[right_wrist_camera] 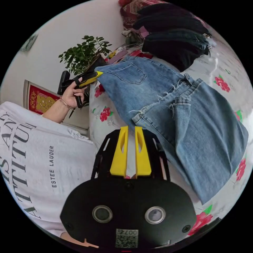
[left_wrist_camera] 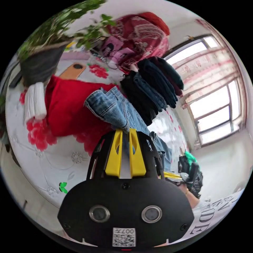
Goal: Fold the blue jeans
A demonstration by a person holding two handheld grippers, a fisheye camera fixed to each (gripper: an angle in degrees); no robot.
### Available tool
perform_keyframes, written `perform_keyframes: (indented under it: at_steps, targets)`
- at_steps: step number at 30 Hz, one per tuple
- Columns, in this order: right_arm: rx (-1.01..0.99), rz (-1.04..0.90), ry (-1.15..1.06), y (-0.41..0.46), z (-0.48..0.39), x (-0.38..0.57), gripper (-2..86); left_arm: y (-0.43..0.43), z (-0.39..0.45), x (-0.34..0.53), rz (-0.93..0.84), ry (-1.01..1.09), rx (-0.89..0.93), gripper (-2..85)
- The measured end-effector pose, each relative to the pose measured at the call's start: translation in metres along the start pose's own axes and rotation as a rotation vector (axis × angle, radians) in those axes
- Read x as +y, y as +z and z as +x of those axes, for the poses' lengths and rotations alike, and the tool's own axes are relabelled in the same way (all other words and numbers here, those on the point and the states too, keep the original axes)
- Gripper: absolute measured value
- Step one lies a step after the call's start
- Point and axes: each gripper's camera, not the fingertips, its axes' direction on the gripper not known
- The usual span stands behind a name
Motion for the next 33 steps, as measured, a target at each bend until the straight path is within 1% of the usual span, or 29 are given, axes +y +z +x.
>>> perform_keyframes:
  at_steps: [1,2,4,6,7,9,10,11,12,13,14,15,16,17,18,19,20,21,22,23,24,25,26,27,29,31,33]
  targets:
    - [0.013,0.11,0.046,-0.022,0.004,0.013,3.2,-0.001,0.008,-0.002,0.003,0.037,-0.01,4.5]
    - [0.071,0.218,0.111,-0.044,0.011,0.024,3.0,-0.003,0.024,-0.007,0.007,0.107,-0.025,4.5]
    - [0.162,0.34,0.212,-0.074,0.028,0.032,2.6,-0.001,0.039,-0.011,0.006,0.175,-0.044,4.5]
    - [0.193,0.397,0.312,-0.092,0.05,0.032,2.1,0.001,0.042,-0.014,0.008,0.166,-0.048,4.5]
    - [0.178,0.386,0.347,-0.094,0.065,0.028,1.8,0.002,0.041,-0.014,0.009,0.156,-0.045,4.6]
    - [0.126,0.292,0.362,-0.08,0.083,0.018,1.1,0.0,0.04,-0.016,0.012,0.125,-0.038,4.6]
    - [0.043,0.171,0.319,-0.058,0.086,0.009,0.7,0.0,0.041,-0.017,0.011,0.126,-0.04,4.5]
    - [-0.028,0.005,0.232,-0.03,0.078,0.0,0.5,-0.002,0.044,-0.019,0.008,0.132,-0.048,4.5]
    - [-0.006,-0.076,0.196,-0.016,0.071,-0.002,0.4,-0.004,0.05,-0.023,0.009,0.142,-0.05,4.4]
    - [0.12,-0.045,0.12,-0.013,0.052,0.001,0.2,-0.005,0.054,-0.024,0.012,0.152,-0.047,4.3]
    - [0.187,-0.029,0.099,-0.016,0.041,0.006,0.1,-0.009,0.068,-0.029,0.024,0.203,-0.042,4.2]
    - [0.185,-0.033,0.103,-0.017,0.039,0.006,0.1,-0.011,0.088,-0.033,0.026,0.286,-0.04,4.0]
    - [0.126,-0.046,0.103,-0.023,0.037,0.009,0.2,-0.011,0.1,-0.036,0.024,0.335,-0.037,4.0]
    - [0.078,-0.002,0.104,-0.036,0.035,0.017,0.3,-0.011,0.128,-0.038,0.021,0.45,-0.025,3.9]
    - [0.076,0.029,0.116,-0.045,0.034,0.022,0.4,-0.009,0.161,-0.039,0.015,0.585,-0.005,3.9]
    - [0.086,0.103,0.145,-0.065,0.034,0.035,0.6,-0.007,0.178,-0.037,0.011,0.66,0.01,3.9]
    - [0.099,0.168,0.185,-0.086,0.037,0.051,0.9,-0.002,0.216,-0.031,-0.005,0.828,0.048,4.0]
    - [0.102,0.204,0.209,-0.097,0.04,0.06,1.1,0.008,0.254,-0.02,-0.041,1.002,0.102,4.3]
    - [0.108,0.271,0.271,-0.118,0.047,0.079,1.7,0.014,0.271,-0.014,-0.067,1.08,0.14,4.5]
    - [0.112,0.343,0.352,-0.139,0.058,0.101,2.3,0.032,0.305,0.0,-0.144,1.214,0.23,4.9]
    - [0.108,0.377,0.396,-0.148,0.064,0.113,2.6,0.056,0.332,0.015,-0.259,1.293,0.333,5.1]
    - [0.096,0.444,0.489,-0.165,0.078,0.14,3.2,0.071,0.343,0.022,-0.324,1.309,0.381,5.2]
    - [0.079,0.499,0.598,-0.179,0.093,0.17,3.9,0.099,0.356,0.037,-0.44,1.313,0.449,5.2]
    - [0.065,0.524,0.649,-0.185,0.1,0.184,4.1,0.123,0.361,0.049,-0.52,1.29,0.475,5.2]
    - [-0.002,0.638,0.774,-0.206,0.114,0.237,5.3,0.146,0.356,0.059,-0.585,1.231,0.448,5.0]
    - [0.011,0.667,0.823,-0.215,0.115,0.265,6.5,0.151,0.338,0.055,-0.584,1.15,0.401,4.7]
    - [-0.009,0.674,0.845,-0.22,0.118,0.285,7.8,0.149,0.3,0.033,-0.538,0.997,0.302,4.7]
